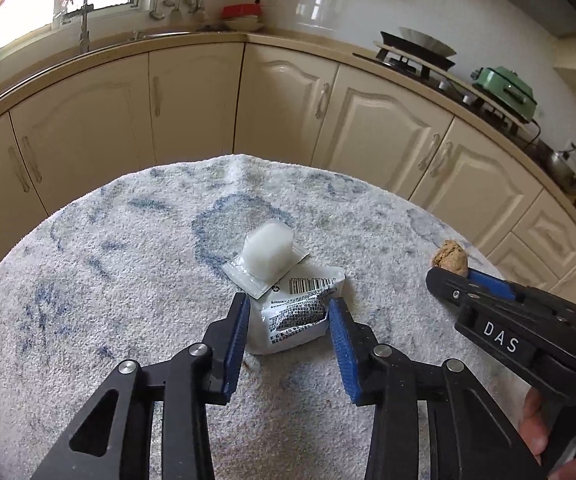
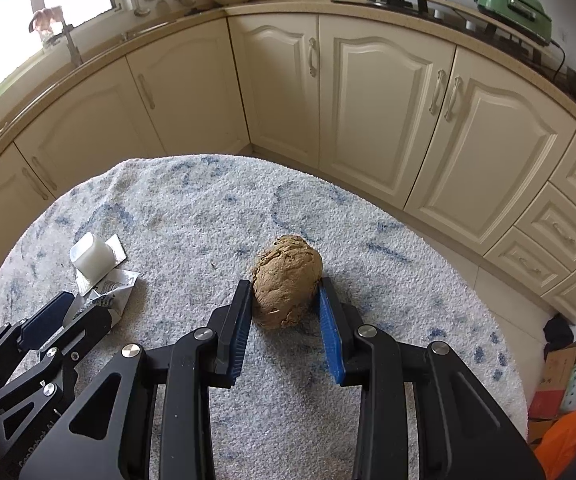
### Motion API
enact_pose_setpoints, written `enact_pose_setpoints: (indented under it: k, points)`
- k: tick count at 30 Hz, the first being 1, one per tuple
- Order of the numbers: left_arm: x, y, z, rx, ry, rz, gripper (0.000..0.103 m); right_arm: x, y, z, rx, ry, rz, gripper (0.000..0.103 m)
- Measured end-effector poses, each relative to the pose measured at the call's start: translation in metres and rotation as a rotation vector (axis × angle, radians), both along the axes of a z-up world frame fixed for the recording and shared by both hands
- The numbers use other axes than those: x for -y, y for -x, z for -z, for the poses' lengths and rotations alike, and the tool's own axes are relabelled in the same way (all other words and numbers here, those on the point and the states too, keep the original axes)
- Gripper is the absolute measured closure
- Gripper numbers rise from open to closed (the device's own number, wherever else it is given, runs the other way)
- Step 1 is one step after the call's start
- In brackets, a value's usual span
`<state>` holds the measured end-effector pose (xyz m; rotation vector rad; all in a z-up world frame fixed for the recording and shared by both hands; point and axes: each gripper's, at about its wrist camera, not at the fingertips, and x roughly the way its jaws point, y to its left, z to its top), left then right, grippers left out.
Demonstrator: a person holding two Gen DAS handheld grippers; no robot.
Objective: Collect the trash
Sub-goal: 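Lower the left tool onto the white-and-black wrapper while the right tool holds the bread crust, then close the left tool on the wrapper and lift it off the table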
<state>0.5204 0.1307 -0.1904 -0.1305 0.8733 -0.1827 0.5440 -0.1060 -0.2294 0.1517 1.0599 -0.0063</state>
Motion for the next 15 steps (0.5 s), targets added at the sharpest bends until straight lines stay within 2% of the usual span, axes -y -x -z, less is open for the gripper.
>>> enact_pose_setpoints:
  k: [2,8,9,10,13,15]
  points:
    - [0.005,0.005,-0.002,0.013,-0.022,0.011,0.077,0.000,0.000,0.000,0.000,0.000,0.000,0.071]
    - [0.014,0.013,-0.008,0.027,-0.060,0.035,0.085,-0.001,0.001,0.000,0.001,0.003,0.001,0.071]
    - [0.014,0.015,-0.009,0.029,-0.058,0.041,0.092,0.000,0.001,0.000,0.001,0.003,0.002,0.071]
    - [0.015,0.017,-0.011,0.031,-0.059,0.041,0.103,0.000,0.002,-0.001,0.000,0.001,0.002,0.071]
    - [0.013,0.018,-0.014,0.018,-0.055,0.048,0.103,0.000,0.002,-0.001,0.001,0.002,0.003,0.071]
    - [0.012,0.018,-0.014,0.022,-0.080,0.039,0.102,0.001,0.002,-0.001,0.002,0.010,0.000,0.071]
